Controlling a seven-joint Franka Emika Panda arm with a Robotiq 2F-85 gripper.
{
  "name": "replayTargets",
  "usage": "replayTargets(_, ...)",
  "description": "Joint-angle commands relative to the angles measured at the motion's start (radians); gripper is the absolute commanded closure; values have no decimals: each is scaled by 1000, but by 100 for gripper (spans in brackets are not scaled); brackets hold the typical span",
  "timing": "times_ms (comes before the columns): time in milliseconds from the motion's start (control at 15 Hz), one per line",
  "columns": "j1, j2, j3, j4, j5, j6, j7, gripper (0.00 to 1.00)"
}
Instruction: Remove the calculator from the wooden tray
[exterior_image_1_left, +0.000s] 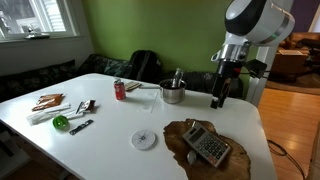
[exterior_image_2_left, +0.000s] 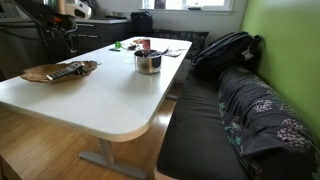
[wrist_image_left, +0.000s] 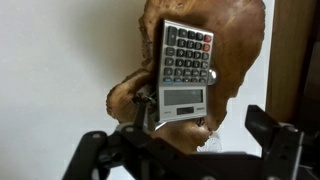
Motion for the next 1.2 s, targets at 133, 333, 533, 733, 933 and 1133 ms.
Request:
replayTargets(133, -40, 69, 65, -9, 46, 45, -72, 0)
replayTargets(333, -46, 100, 99, -28, 99, 80, -152, 0)
replayTargets(533, -55, 131, 133, -40, 148, 173, -252, 0)
replayTargets(733, -67, 168, 171, -21, 255, 204, -361, 0)
replayTargets(933, -63, 208, 192, -3, 345, 223, -445, 7)
replayTargets(1133, -52, 253, 188, 18, 399, 235, -502, 12)
